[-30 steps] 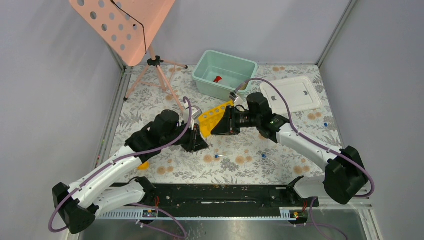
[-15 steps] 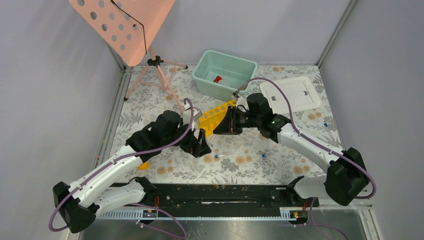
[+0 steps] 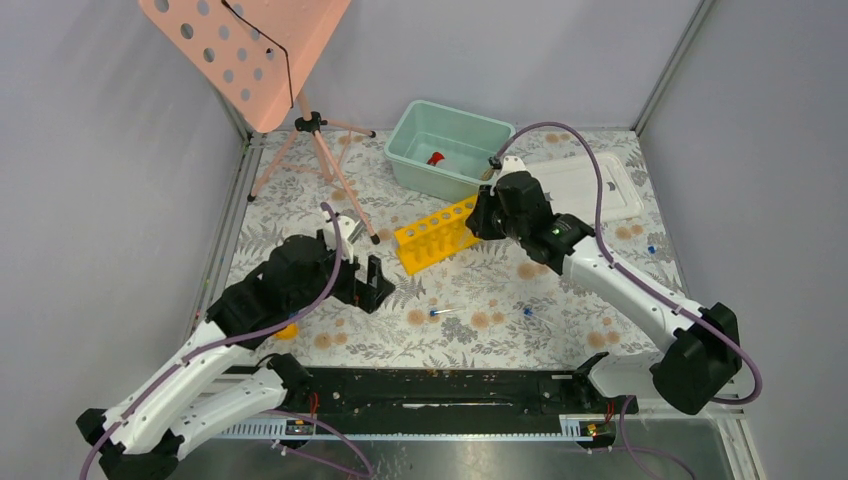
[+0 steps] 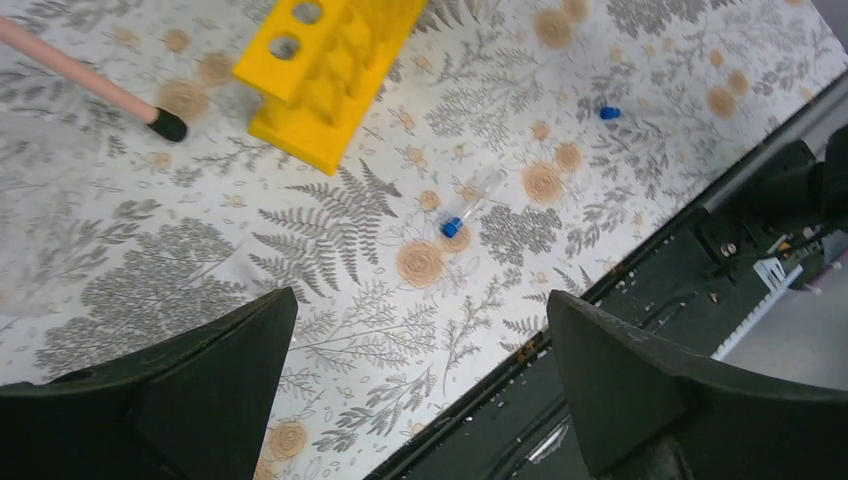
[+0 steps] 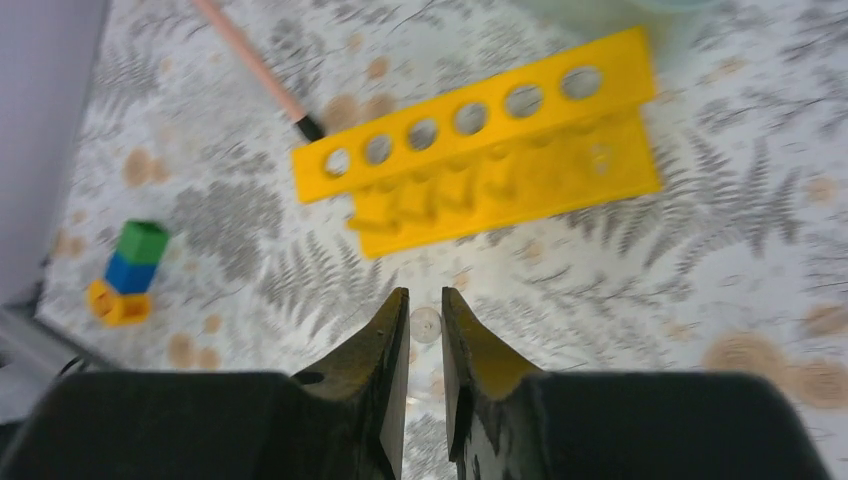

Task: Organize the chemistry lab equipment

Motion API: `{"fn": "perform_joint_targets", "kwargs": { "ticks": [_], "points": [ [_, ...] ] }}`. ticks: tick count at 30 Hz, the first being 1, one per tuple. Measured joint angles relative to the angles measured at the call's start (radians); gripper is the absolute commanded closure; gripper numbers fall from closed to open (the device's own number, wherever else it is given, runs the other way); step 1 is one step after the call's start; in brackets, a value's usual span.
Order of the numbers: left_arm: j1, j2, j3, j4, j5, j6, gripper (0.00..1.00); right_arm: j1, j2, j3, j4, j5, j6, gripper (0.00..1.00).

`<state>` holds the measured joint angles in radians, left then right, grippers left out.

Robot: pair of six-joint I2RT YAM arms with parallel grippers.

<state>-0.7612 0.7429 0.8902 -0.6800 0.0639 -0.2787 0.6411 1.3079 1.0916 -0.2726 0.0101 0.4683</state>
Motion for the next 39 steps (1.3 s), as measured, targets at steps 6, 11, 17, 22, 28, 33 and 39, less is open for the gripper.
{"fn": "perform_joint_targets", "kwargs": {
  "ticks": [6,11,17,22,28,33,39],
  "points": [
    [0.0,-0.053,0.0,-0.004,-0.089,0.013,0.01,-0.001,0.046,0.0,0.071,0.19,-0.096,0.81],
    [0.0,-0.066,0.0,-0.007,-0.131,0.018,0.01,-0.001,0.108,-0.001,0.169,0.268,-0.159,0.81],
    [0.0,-0.083,-0.005,-0.006,-0.15,0.02,0.01,-0.001,0.158,-0.003,0.268,0.293,-0.217,0.81],
    [0.0,-0.09,-0.009,-0.006,-0.158,0.021,0.01,-0.001,0.186,-0.003,0.287,0.292,-0.23,0.81],
    [0.0,-0.089,-0.01,-0.006,-0.166,0.021,0.01,-0.001,0.208,-0.003,0.286,0.292,-0.24,0.81],
    [0.0,-0.086,-0.01,-0.007,-0.166,0.021,0.01,-0.001,0.208,-0.003,0.286,0.292,-0.248,0.81],
    [0.0,-0.085,-0.01,-0.006,-0.169,0.021,0.01,-0.001,0.208,-0.003,0.286,0.291,-0.252,0.81]
  ]
}}
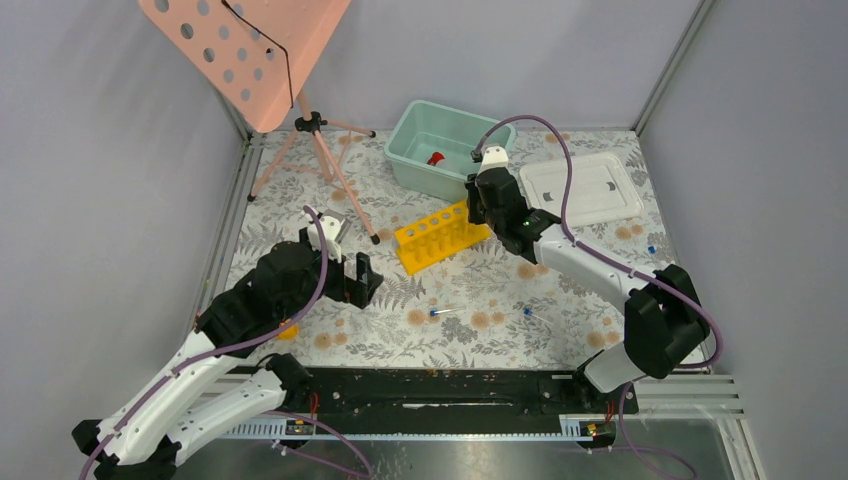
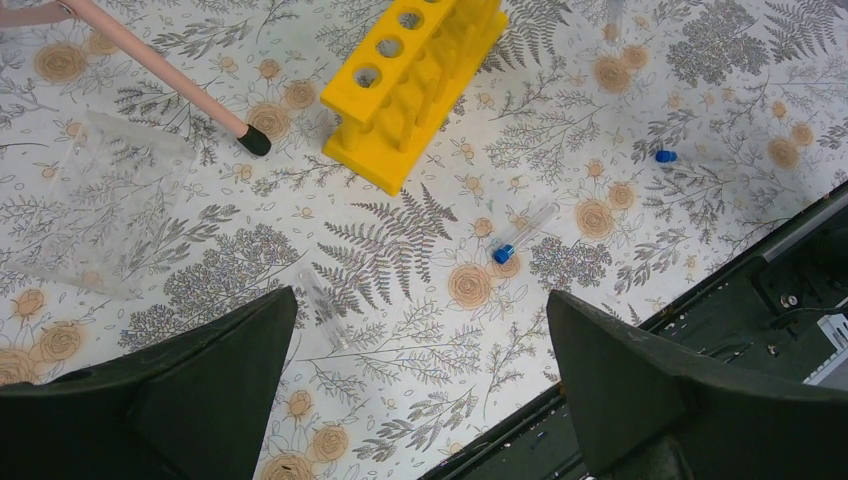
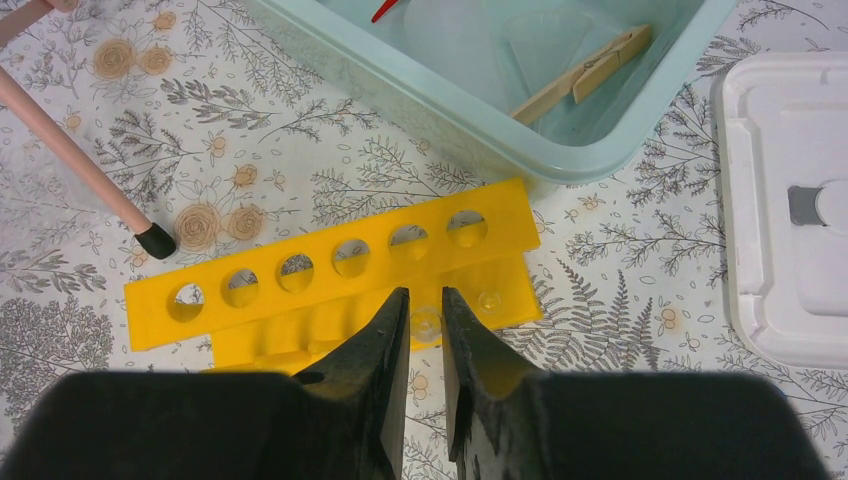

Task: Organize the chemistry lab equipment

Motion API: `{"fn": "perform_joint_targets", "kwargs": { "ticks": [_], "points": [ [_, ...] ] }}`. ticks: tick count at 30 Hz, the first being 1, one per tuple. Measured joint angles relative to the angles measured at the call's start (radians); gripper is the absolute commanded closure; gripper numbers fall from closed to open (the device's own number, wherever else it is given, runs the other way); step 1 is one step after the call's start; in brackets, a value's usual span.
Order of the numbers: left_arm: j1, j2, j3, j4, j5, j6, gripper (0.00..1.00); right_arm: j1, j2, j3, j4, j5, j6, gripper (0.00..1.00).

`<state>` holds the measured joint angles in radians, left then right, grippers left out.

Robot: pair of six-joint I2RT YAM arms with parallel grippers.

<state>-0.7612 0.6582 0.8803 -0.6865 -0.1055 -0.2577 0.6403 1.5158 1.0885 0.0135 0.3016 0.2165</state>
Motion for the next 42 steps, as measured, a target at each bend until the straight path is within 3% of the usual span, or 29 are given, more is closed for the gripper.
{"fn": "perform_joint_targets", "kwargs": {
  "ticks": [22,31,37,42],
  "points": [
    [0.0,0.0,-0.005,0.0,-0.005,0.0,0.01,0.0,0.049,-0.006,0.0,-0.006,-0.011,0.8],
    [0.0,0.0,-0.005,0.0,-0.018,0.0,0.01,0.001,0.075,-0.006,-0.014,-0.008,-0.009,0.61],
    [0.0,0.012,-0.005,-0.001,-0.08,-0.006,0.01,0.002,0.049,-0.006,-0.088,-0.019,0.008,0.58],
    [0.0,0.069,-0.006,-0.008,-0.192,-0.065,0.04,0.002,-0.068,-0.01,-0.155,-0.045,0.048,0.58]
  ]
}}
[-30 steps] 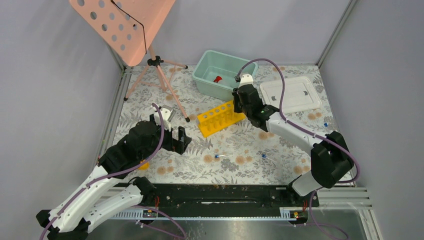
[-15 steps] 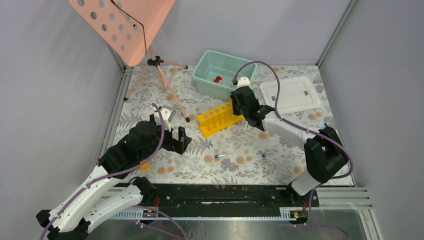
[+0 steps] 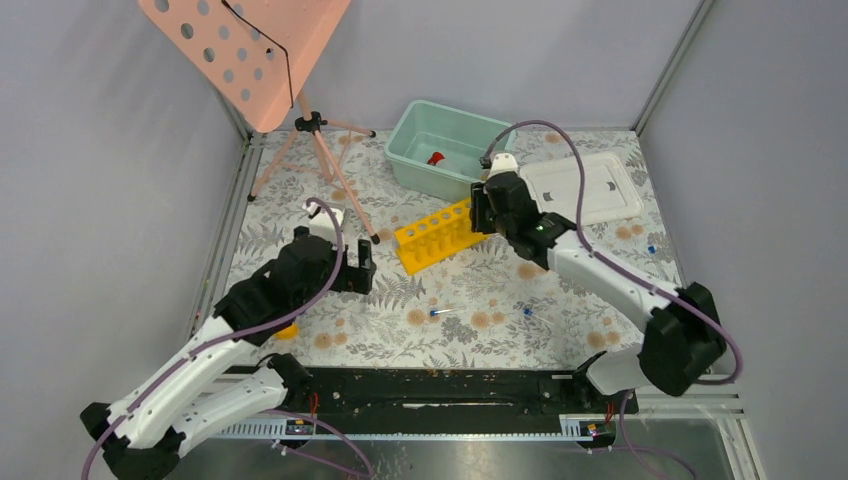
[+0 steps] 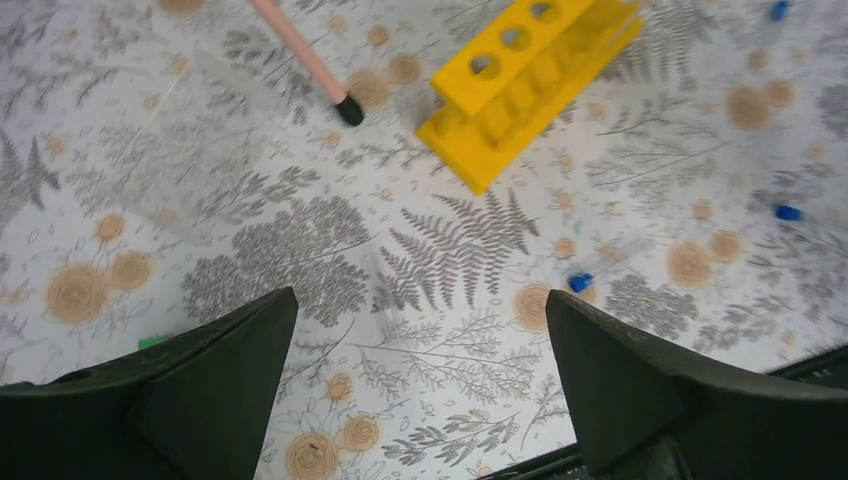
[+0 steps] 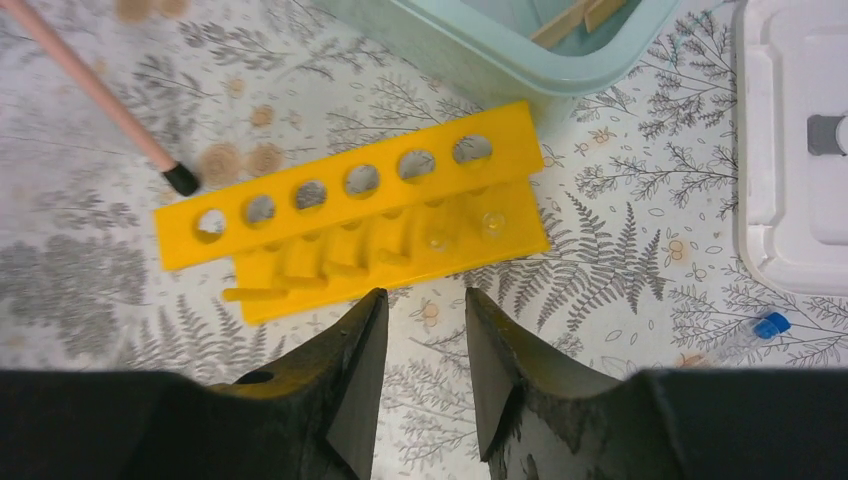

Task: Organize the chemistry lab equipment

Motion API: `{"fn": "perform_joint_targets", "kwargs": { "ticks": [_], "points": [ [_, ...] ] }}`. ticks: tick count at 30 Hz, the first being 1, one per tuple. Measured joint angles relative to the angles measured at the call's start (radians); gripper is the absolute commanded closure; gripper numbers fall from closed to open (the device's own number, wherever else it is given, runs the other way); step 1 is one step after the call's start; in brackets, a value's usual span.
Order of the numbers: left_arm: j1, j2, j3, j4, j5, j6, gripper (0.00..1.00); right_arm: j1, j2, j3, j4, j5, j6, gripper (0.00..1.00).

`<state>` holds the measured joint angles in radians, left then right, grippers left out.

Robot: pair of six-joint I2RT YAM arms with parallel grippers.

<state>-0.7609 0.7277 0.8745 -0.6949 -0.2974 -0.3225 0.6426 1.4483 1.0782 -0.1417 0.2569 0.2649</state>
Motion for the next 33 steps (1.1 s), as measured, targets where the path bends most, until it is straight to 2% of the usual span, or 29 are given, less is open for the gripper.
{"fn": "perform_joint_targets", "kwargs": {
  "ticks": [5,11,18,24,33],
  "points": [
    [0.005,0.137,0.0,-0.045,-0.053,-0.101,0.08,0.001,-0.165,-0.053,-0.027,-0.025,0.035,0.58],
    [0.042,0.282,-0.055,-0.04,0.005,-0.216,0.25,0.002,-0.344,-0.127,-0.066,-0.039,0.05,0.58],
    [0.116,0.364,-0.165,0.037,0.074,-0.28,0.49,0.002,-0.517,-0.175,-0.114,-0.039,0.046,0.59],
    [0.142,0.426,-0.213,0.107,0.09,-0.307,0.52,0.002,-0.597,-0.18,-0.119,-0.038,0.043,0.59],
    [0.164,0.533,-0.226,0.191,0.093,-0.307,0.61,0.002,-0.608,-0.186,-0.126,-0.038,0.043,0.59]
  ]
}}
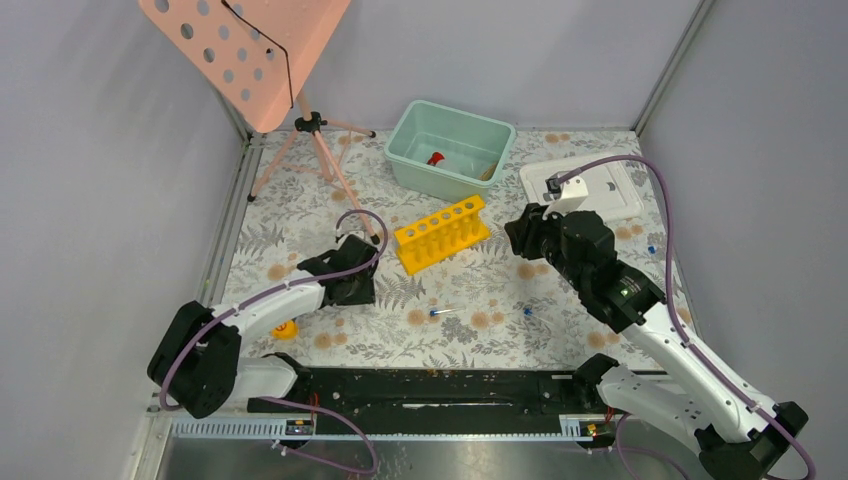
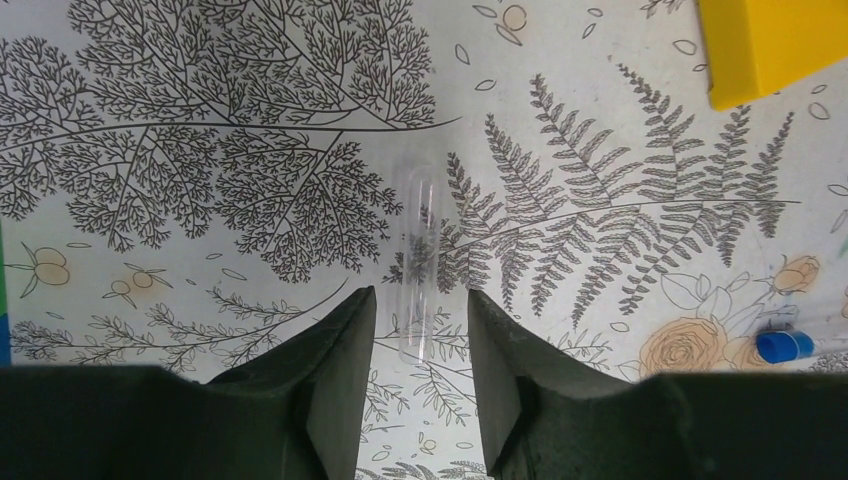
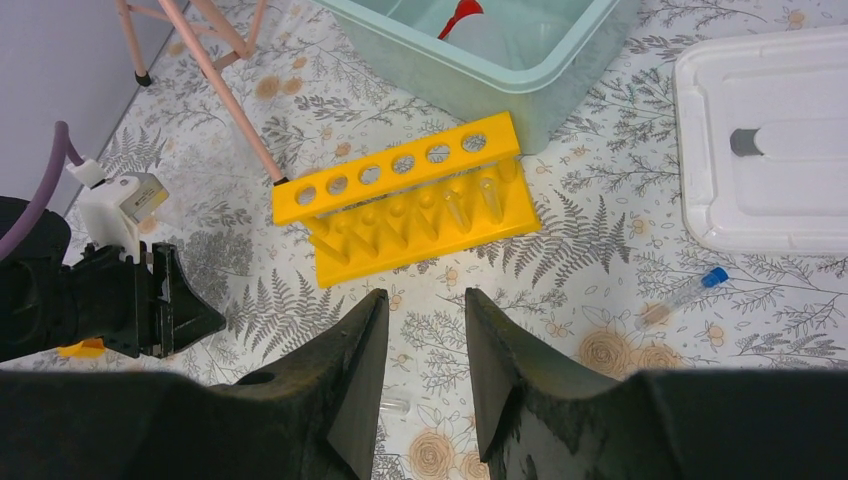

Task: Organize the chemistry lab equipment

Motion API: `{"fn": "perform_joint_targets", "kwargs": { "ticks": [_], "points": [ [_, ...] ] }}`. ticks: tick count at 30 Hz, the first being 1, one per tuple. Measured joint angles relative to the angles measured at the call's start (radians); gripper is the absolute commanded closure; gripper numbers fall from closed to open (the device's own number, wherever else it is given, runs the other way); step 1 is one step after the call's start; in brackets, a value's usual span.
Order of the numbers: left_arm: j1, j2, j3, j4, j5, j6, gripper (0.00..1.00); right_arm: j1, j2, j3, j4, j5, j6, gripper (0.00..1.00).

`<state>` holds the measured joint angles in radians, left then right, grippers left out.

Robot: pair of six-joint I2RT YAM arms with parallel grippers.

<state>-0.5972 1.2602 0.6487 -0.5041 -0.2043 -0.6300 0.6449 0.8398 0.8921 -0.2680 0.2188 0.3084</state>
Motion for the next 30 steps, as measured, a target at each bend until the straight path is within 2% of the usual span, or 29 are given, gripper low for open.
{"fn": "perform_joint_targets", "kwargs": {
  "ticks": [12,21,30],
  "points": [
    [0.005,0.053,-0.03,0.045,0.002,-0.018,0.66,0.0,0.0,0.0,-0.013,-0.001,0.002,0.59],
    [0.008,0.059,-0.03,0.058,0.003,-0.031,0.8,0.0,0.0,0.0,-0.013,-0.002,0.003,0.59],
    [0.008,-0.005,-0.035,0.055,0.077,-0.017,0.84,0.0,0.011,0.001,-0.014,-0.056,0.047,0.59]
  ]
}}
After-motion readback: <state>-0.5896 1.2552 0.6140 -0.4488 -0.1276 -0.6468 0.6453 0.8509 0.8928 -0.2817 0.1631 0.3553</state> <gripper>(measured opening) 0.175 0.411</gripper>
